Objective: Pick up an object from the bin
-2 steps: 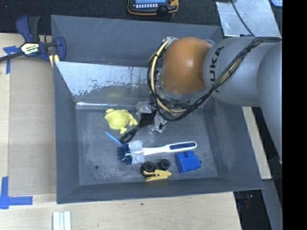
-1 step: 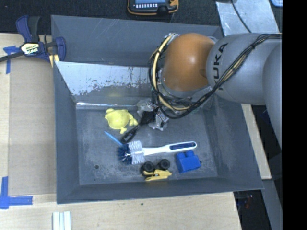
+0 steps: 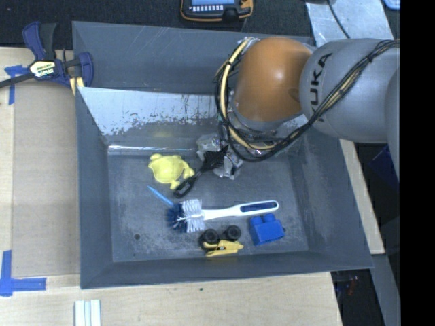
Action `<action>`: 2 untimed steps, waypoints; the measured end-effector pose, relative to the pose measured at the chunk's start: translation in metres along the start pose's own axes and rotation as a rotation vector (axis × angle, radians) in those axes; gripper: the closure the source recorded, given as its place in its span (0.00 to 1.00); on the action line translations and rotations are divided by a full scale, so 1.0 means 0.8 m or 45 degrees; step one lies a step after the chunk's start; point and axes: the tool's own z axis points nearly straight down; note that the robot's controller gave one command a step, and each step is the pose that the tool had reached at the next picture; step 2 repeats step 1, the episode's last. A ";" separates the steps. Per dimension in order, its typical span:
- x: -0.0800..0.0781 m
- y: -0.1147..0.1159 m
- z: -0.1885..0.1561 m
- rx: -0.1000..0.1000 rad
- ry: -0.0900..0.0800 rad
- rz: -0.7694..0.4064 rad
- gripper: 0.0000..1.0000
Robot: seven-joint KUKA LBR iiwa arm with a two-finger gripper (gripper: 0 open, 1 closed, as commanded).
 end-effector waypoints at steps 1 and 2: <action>-0.001 -0.001 -0.020 0.002 -0.006 0.006 1.00; -0.001 -0.001 -0.020 0.002 -0.006 0.006 1.00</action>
Offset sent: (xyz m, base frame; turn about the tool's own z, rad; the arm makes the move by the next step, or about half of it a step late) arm -0.0005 0.0000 0.0038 0.0012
